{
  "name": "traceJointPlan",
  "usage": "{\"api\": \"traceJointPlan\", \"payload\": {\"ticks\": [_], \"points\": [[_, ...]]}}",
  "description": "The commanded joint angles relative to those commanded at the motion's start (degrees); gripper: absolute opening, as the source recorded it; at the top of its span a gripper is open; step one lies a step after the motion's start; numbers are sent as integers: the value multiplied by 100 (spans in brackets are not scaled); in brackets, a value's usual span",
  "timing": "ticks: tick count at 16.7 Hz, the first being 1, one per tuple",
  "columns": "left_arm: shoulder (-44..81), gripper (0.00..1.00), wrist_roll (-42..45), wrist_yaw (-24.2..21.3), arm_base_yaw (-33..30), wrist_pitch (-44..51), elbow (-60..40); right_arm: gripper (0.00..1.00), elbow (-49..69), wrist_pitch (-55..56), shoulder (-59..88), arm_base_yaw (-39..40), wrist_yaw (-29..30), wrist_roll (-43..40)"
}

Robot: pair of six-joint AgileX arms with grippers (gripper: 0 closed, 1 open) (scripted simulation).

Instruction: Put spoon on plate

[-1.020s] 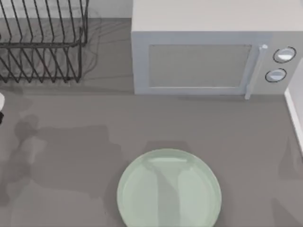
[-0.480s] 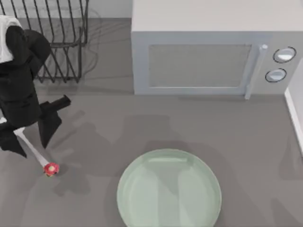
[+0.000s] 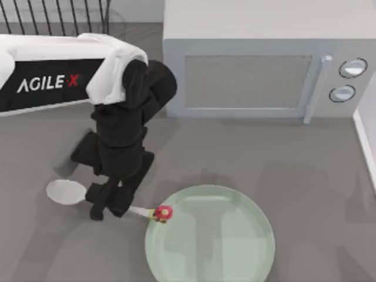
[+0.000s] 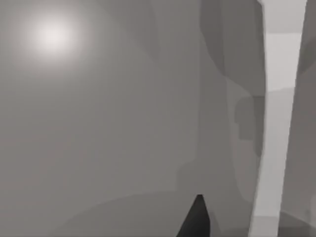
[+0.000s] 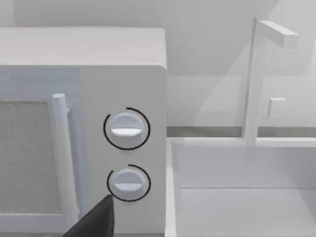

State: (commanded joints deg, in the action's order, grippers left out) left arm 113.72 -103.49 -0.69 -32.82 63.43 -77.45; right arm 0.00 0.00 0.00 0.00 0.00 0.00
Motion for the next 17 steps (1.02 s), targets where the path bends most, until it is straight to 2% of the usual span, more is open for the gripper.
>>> {"api": "traceJointPlan", "payload": {"ticks": [4, 8, 12, 17], "points": [[51, 0, -1814, 13, -1027, -24, -297, 100, 0, 0, 0, 0, 0, 0], [16, 0, -3026, 99, -1815, -59, -605, 100, 0, 0, 0, 0, 0, 0], [-27, 0, -3625, 170, -2183, -86, -760, 100, 0, 0, 0, 0, 0, 0], [-29, 0, -3642, 172, -2193, -87, -764, 100, 0, 0, 0, 0, 0, 0]]}}
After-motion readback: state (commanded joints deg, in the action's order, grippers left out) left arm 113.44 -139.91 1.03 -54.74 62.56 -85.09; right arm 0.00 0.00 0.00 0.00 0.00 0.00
